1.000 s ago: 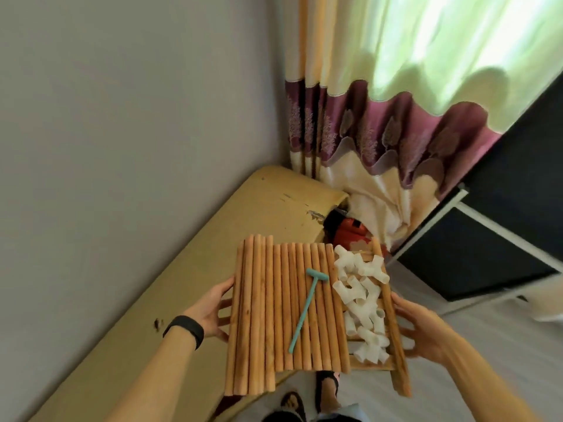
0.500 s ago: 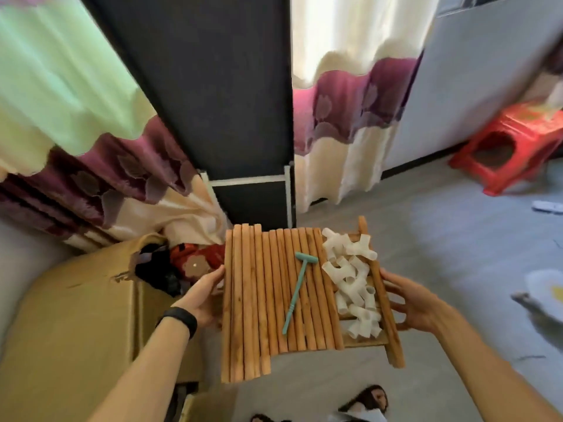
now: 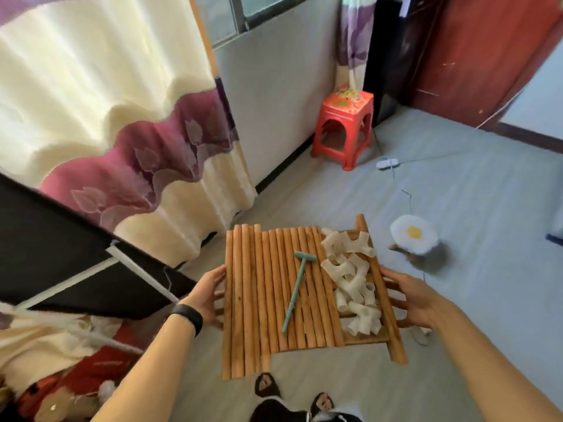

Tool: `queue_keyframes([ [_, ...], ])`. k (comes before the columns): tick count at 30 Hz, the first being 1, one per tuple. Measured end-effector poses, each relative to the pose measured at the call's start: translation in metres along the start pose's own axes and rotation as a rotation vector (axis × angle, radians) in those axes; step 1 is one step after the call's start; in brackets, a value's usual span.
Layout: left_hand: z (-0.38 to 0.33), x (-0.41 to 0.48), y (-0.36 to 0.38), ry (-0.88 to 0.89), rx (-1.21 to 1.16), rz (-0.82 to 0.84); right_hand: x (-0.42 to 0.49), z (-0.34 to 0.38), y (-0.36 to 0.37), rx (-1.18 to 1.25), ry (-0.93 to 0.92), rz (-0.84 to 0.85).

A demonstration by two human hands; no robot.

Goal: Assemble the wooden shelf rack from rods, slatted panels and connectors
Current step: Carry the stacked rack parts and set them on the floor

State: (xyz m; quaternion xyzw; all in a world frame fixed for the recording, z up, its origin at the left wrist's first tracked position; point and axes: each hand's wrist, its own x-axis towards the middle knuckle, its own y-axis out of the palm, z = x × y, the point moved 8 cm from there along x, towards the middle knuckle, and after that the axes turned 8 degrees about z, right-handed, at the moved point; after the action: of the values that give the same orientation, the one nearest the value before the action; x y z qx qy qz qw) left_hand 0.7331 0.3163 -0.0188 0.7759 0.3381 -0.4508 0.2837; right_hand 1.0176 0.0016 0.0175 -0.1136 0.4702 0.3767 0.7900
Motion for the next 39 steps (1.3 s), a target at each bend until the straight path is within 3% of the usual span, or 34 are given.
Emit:
queue_keyframes([
  [8,-0.099,0.071,0.136,-0.023,0.24,0.099,0.015,0.048,-0.105,0.172,-0.019,-0.1],
  [24,-0.307,0.225,0.321,-0.087,0.313,0.183,0.11,0.253,-0.238,0.243,-0.021,-0.193],
  [33,-0.383,0.295,0.384,-0.075,0.24,0.086,0.219,0.369,-0.32,0.187,0.07,-0.121],
  [39,-0.415,0.324,0.401,-0.059,0.069,-0.024,0.281,0.47,-0.347,0.0,0.109,-0.064],
])
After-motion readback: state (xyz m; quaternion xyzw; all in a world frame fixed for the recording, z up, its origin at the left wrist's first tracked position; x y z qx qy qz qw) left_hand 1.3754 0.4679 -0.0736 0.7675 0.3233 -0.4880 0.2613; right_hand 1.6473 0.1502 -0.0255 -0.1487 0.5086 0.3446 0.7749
